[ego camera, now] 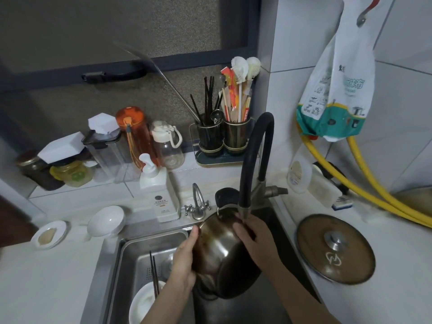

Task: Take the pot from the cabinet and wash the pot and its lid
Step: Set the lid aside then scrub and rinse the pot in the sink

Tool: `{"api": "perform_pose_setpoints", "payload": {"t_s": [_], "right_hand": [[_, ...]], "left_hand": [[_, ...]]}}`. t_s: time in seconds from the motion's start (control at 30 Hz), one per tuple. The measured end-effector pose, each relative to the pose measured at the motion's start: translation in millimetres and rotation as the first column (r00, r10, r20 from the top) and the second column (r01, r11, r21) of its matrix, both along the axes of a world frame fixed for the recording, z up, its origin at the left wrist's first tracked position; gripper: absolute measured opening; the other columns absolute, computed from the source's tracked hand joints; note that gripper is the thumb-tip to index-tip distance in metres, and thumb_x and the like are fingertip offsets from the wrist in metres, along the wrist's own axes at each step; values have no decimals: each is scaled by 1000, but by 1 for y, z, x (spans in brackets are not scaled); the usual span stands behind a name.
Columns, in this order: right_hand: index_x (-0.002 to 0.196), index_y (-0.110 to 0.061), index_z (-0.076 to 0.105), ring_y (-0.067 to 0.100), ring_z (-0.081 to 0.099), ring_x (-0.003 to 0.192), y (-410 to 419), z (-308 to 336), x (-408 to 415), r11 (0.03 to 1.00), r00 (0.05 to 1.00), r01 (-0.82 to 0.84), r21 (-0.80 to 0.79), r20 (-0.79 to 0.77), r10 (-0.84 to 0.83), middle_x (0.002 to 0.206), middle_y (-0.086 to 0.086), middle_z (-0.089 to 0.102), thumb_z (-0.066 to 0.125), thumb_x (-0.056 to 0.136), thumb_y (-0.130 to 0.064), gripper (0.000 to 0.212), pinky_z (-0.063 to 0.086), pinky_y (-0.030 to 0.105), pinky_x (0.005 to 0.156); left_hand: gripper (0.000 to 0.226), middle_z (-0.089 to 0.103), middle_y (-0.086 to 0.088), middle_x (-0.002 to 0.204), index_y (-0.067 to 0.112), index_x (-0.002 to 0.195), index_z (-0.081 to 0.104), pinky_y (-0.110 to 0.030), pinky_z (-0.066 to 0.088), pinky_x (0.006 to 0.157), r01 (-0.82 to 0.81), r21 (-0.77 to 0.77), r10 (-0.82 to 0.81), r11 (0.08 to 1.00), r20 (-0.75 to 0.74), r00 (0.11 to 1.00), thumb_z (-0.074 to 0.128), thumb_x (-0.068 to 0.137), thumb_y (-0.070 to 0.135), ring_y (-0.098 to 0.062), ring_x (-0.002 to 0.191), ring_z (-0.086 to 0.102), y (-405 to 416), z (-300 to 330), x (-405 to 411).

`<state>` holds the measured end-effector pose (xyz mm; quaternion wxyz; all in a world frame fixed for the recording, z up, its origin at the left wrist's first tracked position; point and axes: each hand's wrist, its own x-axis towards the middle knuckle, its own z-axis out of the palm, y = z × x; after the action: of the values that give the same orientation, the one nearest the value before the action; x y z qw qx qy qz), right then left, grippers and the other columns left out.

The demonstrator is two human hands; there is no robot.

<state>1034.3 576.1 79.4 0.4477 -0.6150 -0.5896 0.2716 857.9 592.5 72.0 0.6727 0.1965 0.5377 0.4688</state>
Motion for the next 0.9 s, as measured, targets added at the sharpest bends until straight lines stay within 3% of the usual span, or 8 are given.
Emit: {"api": "perform_pose_setpoints", "payload": {"t_s": [0.07,0.2,0.3,0.5,0.57,0.63,0.77,0.9], "right_hand": [[96,-37,62,-2,58,93,0,0,5,990,979,-52,-129,-204,25,96,-13,65,56,91,-31,10,39,15,82],[122,-30,52,9,55,110,11,-5,17,954,943,-134,-270,-331,39,118,-5,59,60,88,-37,36,38,16,82],[125,-26,53,9,56,105,20,10,21,914,905,-250,-321,-414,102,116,-2,61,51,94,-30,32,42,18,82],[100,-15,64,24,62,96,18,15,22,945,941,-126,-303,-338,17,99,10,67,49,95,-32,24,48,31,84],[94,-13,65,25,63,93,16,13,17,948,957,-125,-291,-287,38,94,11,68,51,94,-30,21,49,35,86],[90,-15,65,19,64,88,13,13,6,947,976,-142,-287,-199,86,90,6,68,55,91,-31,19,50,33,85],[90,-28,65,12,61,87,8,15,-16,974,995,-98,-204,-52,89,92,0,67,57,90,-30,9,45,22,80],[111,-17,62,12,57,102,2,7,-28,995,996,-11,-103,86,20,108,0,65,49,94,-33,27,44,29,94]], "left_hand": [[46,74,-19,100,2,104,71,-32,59,70,-9,5,9,1000,-21,1000,68,79,40,-32,91,71,-2,0,-6],[40,74,-19,100,2,103,71,-35,57,77,46,33,-44,998,-58,997,64,85,38,-30,89,71,-5,0,-17],[41,75,-15,98,5,102,71,-41,54,88,128,55,-121,990,-118,986,62,83,40,-30,92,70,-5,0,-21],[50,73,-10,85,2,84,69,-27,50,81,399,147,-322,905,-376,869,57,81,50,-18,81,67,-7,3,-31],[40,61,5,63,5,67,59,-12,43,63,477,184,-342,860,-487,804,58,84,41,-5,62,57,-2,17,-28],[32,52,12,54,15,62,52,-9,38,54,563,192,-347,803,-617,706,63,87,32,1,52,49,8,32,-19],[15,71,11,74,28,79,68,-17,50,68,483,217,-221,848,-683,696,73,77,43,-3,71,67,13,37,-3],[50,74,11,90,36,89,68,-31,53,86,326,223,-113,919,-644,757,71,53,70,-11,89,68,9,25,10]]}}
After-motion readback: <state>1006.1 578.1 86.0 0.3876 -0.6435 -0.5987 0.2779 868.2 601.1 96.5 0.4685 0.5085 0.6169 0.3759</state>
